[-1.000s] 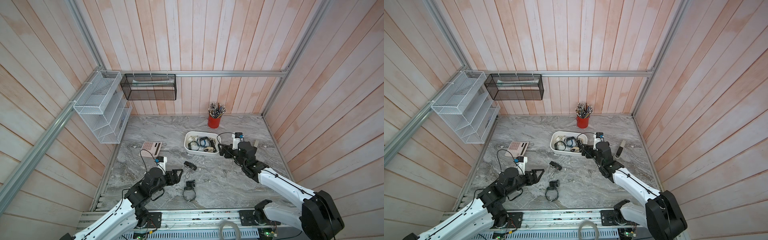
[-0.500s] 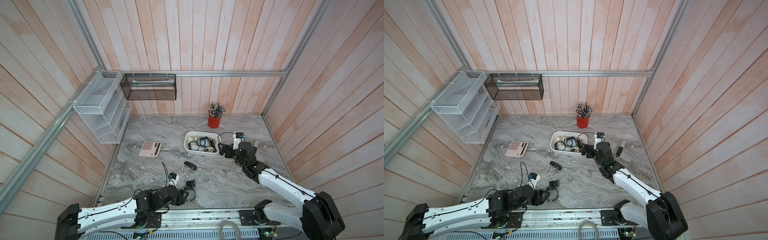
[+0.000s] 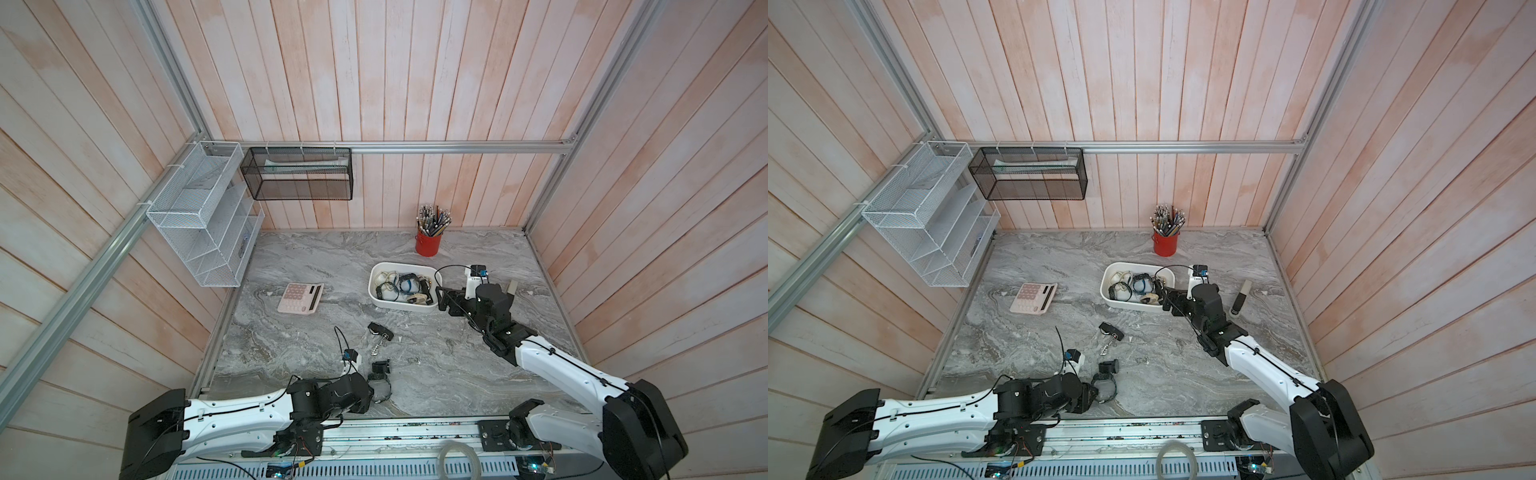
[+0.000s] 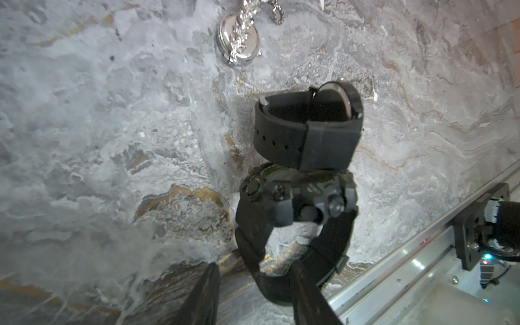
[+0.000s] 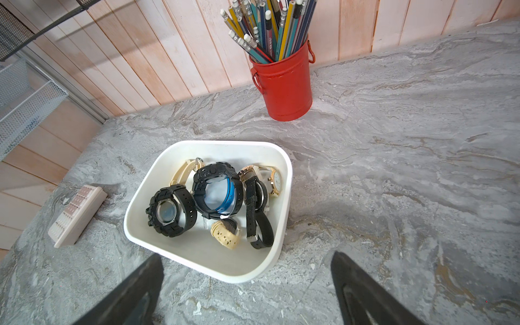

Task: Put the watch into the storage box
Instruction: Pick up the watch at the center of the board.

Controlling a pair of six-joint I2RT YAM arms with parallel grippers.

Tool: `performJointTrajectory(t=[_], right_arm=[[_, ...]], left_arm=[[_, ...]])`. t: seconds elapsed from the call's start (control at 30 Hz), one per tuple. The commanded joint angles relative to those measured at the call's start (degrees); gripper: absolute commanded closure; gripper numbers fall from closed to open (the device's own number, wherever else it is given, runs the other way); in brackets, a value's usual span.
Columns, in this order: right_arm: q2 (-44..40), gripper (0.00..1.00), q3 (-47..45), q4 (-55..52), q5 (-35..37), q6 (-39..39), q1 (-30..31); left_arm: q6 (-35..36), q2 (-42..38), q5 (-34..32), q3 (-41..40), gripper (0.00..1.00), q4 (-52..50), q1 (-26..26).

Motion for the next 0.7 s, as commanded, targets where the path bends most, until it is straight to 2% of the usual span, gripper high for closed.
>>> performJointTrajectory(t=[0.0, 0.3, 0.67], right_arm=[[0.3, 0.05, -0.3, 0.3, 0.6, 0.9, -0.2], [1.3, 0.05, 0.4, 0.6, 0.2, 0.6, -0.1], [0.3, 0.05, -0.6, 0.5, 0.4, 0.7, -0.2]], left_arm=[[0.9, 1.7, -1.8, 2.2, 0.59, 1.4, -0.2], [1.4, 6.2, -2.7, 4.3, 0.69, 1.5, -0.1], [2.2, 8.5, -2.9, 6.7, 1.0, -0.6, 0.5]])
